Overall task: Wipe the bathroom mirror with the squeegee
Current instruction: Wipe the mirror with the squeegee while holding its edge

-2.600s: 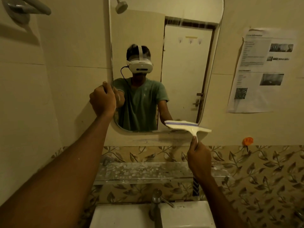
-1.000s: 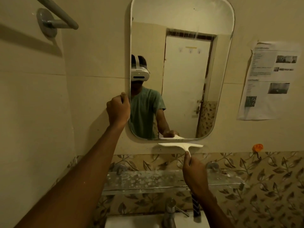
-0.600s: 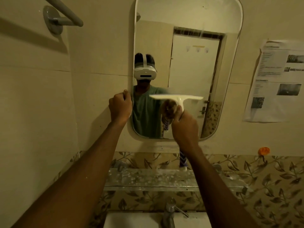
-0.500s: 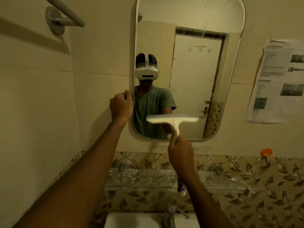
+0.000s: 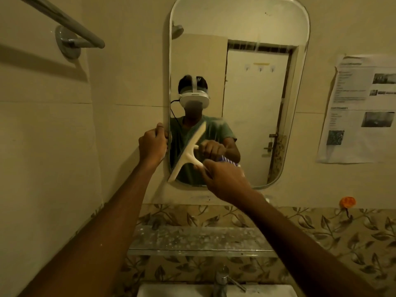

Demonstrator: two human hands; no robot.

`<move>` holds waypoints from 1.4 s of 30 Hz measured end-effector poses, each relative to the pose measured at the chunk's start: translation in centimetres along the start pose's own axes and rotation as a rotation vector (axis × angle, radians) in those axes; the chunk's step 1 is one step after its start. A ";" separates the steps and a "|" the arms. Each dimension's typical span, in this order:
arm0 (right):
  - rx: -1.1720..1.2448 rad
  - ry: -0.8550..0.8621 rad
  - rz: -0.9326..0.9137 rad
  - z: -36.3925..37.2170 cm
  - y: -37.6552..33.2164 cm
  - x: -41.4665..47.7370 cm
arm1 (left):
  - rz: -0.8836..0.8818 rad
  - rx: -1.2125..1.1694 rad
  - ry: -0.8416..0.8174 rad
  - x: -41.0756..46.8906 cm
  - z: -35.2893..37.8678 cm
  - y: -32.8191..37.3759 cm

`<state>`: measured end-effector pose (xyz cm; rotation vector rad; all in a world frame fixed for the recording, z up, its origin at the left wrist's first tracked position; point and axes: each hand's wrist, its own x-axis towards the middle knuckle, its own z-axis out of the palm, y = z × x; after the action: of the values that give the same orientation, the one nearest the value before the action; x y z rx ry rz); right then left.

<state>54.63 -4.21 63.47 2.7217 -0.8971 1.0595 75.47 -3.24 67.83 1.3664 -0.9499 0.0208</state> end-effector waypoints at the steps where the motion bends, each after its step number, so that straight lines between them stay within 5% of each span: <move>1: -0.063 -0.003 -0.046 -0.4 0.4 0.8 | -0.004 -0.004 -0.005 0.0 0.0 0.0; 12: -0.466 0.031 -0.107 -2.3 9.1 0.0 | -0.075 0.035 0.165 -0.5 1.2 0.4; 18: -0.525 0.018 0.234 -8.0 17.8 -4.1 | -0.083 0.066 0.170 -0.2 1.1 0.2; 22: -0.460 0.136 0.176 -7.8 15.2 -3.3 | -0.089 0.039 0.125 -0.2 0.8 0.3; 25: -0.297 0.043 0.024 -4.9 8.9 0.9 | -0.101 0.035 0.129 -0.3 0.9 0.5; 29: -0.423 0.072 -0.053 -1.3 1.6 6.6 | -0.136 -0.015 0.136 -0.4 0.9 0.7; 34: -0.353 0.015 -0.085 -8.0 10.1 4.2 | -0.103 -0.018 0.131 -0.4 0.7 0.3; 39: -0.517 0.226 0.247 -15.1 17.2 -0.5 | -0.046 0.057 0.139 -0.2 1.1 0.0; 42: -0.527 0.216 -0.003 -13.9 14.0 2.2 | -0.035 0.052 0.138 -0.2 1.1 0.0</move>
<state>40.01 -12.94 73.59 2.1357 -0.9686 0.9299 74.75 -4.06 67.59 1.4104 -0.8144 0.1130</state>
